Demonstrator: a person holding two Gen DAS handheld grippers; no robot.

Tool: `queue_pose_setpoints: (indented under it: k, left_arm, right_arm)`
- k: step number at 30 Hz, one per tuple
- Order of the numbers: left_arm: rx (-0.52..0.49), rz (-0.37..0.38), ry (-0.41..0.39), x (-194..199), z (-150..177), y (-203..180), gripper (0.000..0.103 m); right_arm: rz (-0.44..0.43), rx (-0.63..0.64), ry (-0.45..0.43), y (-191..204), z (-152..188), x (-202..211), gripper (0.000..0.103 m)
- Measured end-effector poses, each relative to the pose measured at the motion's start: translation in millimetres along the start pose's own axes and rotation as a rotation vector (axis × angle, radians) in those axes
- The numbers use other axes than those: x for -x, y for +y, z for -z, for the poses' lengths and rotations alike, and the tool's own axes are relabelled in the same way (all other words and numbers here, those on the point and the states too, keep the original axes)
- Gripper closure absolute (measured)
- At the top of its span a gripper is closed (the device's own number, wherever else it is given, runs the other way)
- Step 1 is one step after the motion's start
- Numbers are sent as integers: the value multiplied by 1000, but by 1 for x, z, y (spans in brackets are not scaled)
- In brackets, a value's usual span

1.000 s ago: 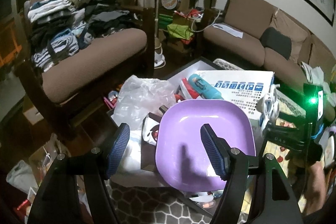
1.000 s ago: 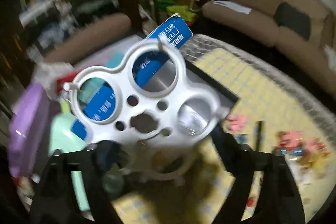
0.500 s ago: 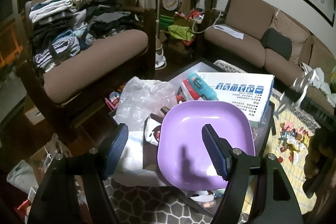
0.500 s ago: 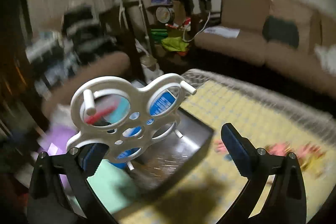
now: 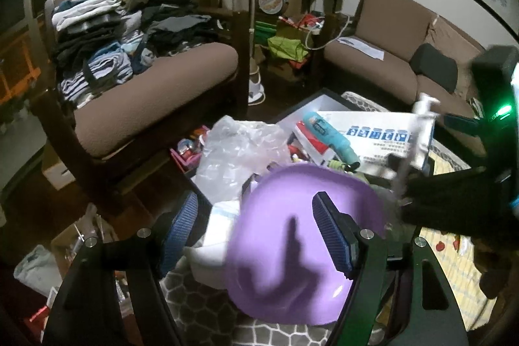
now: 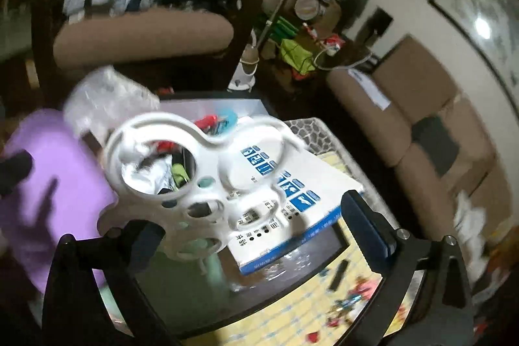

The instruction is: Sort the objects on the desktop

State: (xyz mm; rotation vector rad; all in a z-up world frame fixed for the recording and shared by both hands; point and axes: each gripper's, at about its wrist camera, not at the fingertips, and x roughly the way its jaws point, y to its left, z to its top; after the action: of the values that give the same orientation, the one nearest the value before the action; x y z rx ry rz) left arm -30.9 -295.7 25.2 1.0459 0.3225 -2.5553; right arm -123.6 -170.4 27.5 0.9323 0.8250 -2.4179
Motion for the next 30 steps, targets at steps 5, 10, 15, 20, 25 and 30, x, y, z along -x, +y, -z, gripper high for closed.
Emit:
queue_pose_setpoints:
  k: [5, 10, 15, 20, 25, 30]
  left_arm:
    - [15, 4, 27, -8, 3, 7, 26]
    - [-12, -15, 41, -16, 6, 5, 23]
    - [10, -17, 58, -25, 9, 12, 23]
    - [18, -8, 60, -26, 9, 15, 23]
    - [-44, 42, 76, -20, 9, 12, 23]
    - [-125, 56, 123, -9, 17, 29, 22]
  right_arm:
    - [144, -9, 67, -17, -2, 10, 1]
    - [3, -178, 87, -37, 1, 2, 1]
    - [-32, -453, 121, -71, 13, -12, 1]
    - [35, -405, 12, -79, 17, 5, 2]
    - [-333, -409, 66, -78, 23, 18, 2]
    - [-687, -27, -10, -14, 44, 61, 2]
